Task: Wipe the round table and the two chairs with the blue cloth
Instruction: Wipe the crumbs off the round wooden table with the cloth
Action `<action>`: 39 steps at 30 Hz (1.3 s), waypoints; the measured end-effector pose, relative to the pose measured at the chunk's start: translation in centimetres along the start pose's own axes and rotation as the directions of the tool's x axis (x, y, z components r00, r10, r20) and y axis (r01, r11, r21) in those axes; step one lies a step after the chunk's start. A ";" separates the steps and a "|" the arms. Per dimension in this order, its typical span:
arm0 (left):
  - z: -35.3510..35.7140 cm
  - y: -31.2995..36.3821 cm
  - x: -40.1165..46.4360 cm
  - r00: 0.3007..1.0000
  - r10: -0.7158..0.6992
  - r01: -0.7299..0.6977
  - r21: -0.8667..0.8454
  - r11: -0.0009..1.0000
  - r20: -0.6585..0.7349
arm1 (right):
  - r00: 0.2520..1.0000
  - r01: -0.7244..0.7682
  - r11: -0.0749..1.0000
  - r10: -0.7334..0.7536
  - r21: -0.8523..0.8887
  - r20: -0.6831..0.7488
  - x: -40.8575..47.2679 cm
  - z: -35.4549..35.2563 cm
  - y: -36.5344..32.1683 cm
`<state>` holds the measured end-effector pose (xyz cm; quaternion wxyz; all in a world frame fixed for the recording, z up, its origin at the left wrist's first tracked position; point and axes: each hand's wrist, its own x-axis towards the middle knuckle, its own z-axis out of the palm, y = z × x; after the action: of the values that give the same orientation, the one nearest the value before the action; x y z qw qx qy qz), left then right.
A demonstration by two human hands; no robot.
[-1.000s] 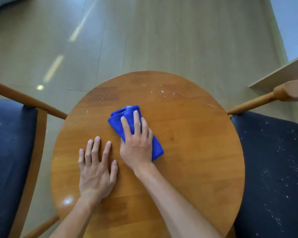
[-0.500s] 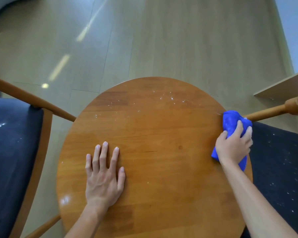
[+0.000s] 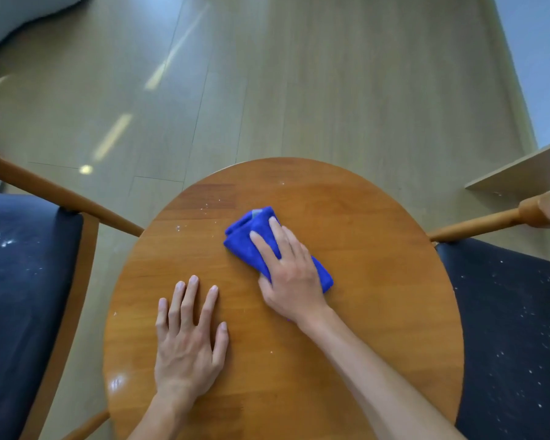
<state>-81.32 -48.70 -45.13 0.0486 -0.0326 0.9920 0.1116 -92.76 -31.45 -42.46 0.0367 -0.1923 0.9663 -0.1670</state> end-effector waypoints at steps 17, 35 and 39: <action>0.5 0.1 0.2 0.999 0.031 -0.029 0.048 0.998 -0.033 | 0.721 -0.657 0.752 0.646 0.050 -0.250 7.6 0.1 1.2; 0.4 0.0 0.0 0.999 0.035 -0.035 -0.007 0.999 -0.006 | 0.647 -0.713 0.689 0.719 0.130 -0.256 2.6 -3.0 8.5; 0.4 0.0 0.1 0.999 0.041 -0.041 0.004 0.999 -0.009 | 0.601 -0.749 0.647 0.754 0.143 -0.264 5.1 -0.8 1.8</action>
<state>-81.42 -48.62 -45.58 0.0417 -0.0127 0.9929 0.1105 -98.24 -31.57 -42.33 -0.0419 0.2594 0.9495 -0.1715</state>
